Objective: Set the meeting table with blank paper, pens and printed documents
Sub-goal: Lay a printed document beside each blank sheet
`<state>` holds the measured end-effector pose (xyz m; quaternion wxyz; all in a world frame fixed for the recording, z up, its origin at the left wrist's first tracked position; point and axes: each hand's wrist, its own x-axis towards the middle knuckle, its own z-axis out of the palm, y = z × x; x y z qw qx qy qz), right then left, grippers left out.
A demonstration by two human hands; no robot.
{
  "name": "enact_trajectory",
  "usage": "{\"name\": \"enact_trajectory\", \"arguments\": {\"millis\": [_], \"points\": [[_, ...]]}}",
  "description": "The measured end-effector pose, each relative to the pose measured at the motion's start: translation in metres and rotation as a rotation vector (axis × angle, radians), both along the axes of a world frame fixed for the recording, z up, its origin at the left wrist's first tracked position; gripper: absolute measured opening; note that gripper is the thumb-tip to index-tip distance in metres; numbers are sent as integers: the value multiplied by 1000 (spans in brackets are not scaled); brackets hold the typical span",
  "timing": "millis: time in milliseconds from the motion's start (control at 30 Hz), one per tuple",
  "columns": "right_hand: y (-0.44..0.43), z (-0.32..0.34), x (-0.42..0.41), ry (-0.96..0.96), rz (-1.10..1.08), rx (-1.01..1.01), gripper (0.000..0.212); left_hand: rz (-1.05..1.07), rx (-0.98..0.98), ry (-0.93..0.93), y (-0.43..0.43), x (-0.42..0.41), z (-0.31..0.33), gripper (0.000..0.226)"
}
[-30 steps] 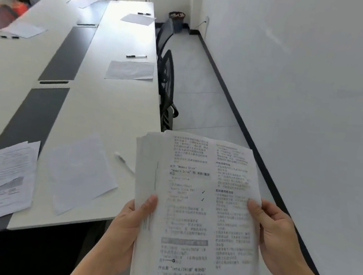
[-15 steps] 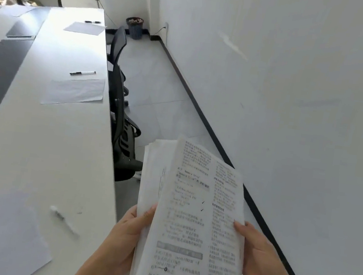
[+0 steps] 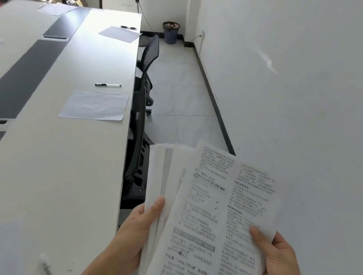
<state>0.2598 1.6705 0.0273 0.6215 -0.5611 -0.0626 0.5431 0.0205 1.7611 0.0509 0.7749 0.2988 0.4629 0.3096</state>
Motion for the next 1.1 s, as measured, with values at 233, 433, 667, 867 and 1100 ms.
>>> {"name": "enact_trajectory", "arguments": {"millis": [233,433,667,867,1100], "points": [[136,-19,49,96,235,-18,33,239,-58,22,84,24,-10,42],[266,-17,80,139,537,-68,32,433,-81,-26,153,55,-3,42],[372,-30,57,274,921,-204,52,755,-190,-34,194,46,-13,45],[467,-45,8,89,1032,-174,36,995,-185,-41,242,2,-31,52],[587,-21,-63,-66,1107,-41,25,1171,-103,-93,297,-68,-27,49]]}}
